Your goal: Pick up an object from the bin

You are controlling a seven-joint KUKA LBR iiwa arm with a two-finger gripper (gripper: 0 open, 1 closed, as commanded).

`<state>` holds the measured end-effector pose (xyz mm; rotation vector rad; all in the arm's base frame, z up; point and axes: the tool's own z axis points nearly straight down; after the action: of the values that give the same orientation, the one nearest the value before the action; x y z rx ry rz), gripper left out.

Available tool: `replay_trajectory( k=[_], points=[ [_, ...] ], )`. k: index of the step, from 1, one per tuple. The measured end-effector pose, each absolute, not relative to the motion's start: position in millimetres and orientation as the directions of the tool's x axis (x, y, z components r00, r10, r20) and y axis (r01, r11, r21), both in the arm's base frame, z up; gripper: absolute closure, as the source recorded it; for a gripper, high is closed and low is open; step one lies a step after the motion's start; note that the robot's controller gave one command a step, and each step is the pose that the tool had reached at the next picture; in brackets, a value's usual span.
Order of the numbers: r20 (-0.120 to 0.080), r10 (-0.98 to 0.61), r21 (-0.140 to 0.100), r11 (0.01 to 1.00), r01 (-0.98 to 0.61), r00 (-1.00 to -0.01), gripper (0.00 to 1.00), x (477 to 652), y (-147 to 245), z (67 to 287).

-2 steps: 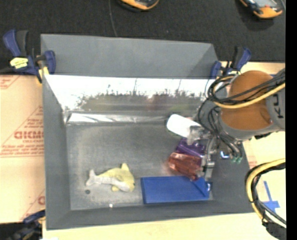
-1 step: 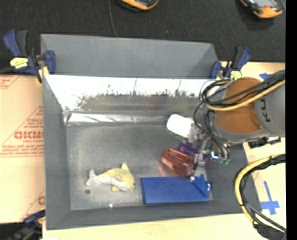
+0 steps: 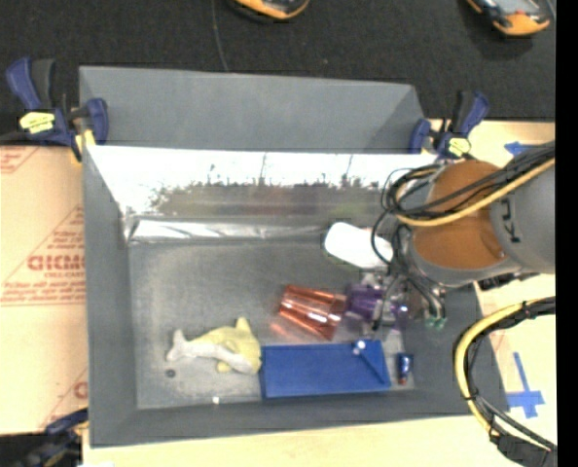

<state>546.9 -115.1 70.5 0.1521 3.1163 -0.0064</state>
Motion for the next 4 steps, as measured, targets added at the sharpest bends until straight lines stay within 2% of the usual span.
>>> replay_trajectory(
  k=[1,2,3,4],
  points=[
    [-0.021,0.097,-0.003,0.995,0.097,-0.995,1.0,546.8,-115.1,70.5],
    [-0.009,0.096,-0.001,0.995,0.096,-0.995,1.0,543.5,-114.5,97.9],
    [-0.018,0.095,-0.002,0.995,0.096,-0.995,1.0,546.0,-115.1,136.6],
    [-0.017,0.094,-0.002,0.996,0.094,-0.995,1.0,546.0,-115.2,171.8]
  ],
)
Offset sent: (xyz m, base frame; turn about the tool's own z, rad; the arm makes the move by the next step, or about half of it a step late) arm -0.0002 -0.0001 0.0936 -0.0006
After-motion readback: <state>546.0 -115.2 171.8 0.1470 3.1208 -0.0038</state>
